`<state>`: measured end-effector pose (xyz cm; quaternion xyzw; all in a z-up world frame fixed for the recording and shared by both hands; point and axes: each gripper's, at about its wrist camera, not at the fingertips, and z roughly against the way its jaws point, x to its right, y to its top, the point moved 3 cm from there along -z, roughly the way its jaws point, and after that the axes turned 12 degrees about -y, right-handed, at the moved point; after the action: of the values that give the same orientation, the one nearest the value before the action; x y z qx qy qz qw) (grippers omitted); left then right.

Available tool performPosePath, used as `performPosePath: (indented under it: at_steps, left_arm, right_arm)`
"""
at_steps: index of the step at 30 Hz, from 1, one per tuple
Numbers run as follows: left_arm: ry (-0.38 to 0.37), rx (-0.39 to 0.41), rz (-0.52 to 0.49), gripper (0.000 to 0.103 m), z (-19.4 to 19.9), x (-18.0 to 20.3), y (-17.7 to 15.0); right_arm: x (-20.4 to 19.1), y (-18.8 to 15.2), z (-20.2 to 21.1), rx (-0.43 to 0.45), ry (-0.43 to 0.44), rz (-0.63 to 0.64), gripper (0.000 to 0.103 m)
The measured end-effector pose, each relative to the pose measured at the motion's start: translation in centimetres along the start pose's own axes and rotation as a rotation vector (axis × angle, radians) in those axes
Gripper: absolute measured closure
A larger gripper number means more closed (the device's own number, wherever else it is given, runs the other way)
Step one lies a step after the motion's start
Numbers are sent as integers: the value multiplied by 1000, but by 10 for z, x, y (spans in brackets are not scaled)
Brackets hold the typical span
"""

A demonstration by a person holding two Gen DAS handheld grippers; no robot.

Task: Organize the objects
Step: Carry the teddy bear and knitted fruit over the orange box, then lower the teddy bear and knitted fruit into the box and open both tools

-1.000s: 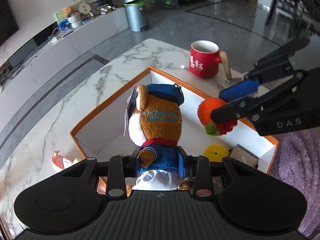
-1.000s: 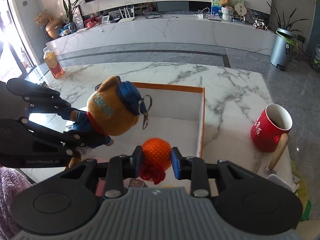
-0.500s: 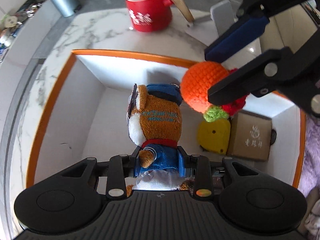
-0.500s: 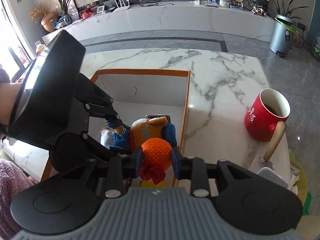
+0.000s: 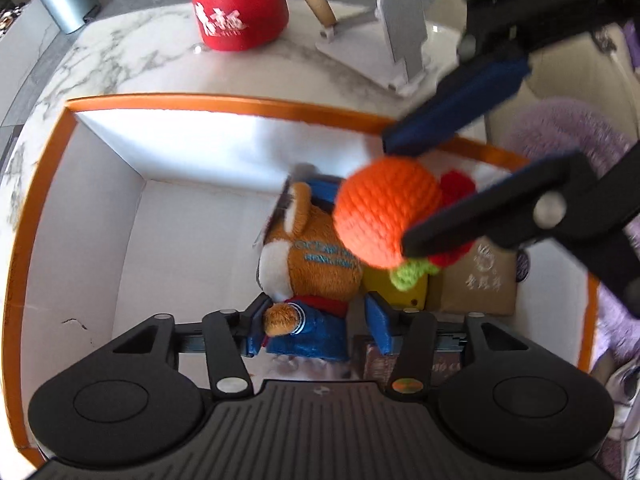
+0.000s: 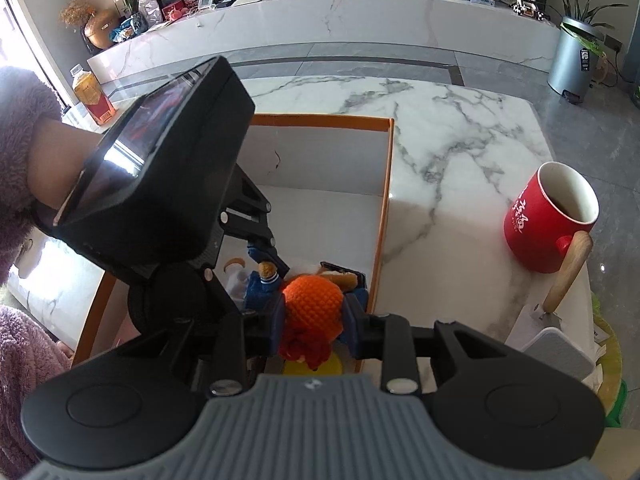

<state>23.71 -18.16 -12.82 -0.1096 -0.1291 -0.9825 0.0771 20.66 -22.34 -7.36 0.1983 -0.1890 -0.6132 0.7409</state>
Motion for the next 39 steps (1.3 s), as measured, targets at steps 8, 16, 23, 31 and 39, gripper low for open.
performPosePath:
  at_steps: [8,16,23,31,39]
  left_arm:
    - [-27,108,119,68,16,-9,-18]
    - [-78,200,224,70,17,-17,-25]
    - [-113,256,269,63,26,-24,-33]
    - [-101,251,293,65,18,-19,-33]
    - [-112,275,319,65,24,-21,-38]
  right_arm:
    - [-14,-12,-4,-31,24,62,71]
    - [-37,-24,-14,-67,11,197,71]
    - [-45,-24,-27,-96,-2,248,71]
    - [-52,-24,-37,-97,-35,285,68]
    - [-52,-26,-33,-96,-26,298,65]
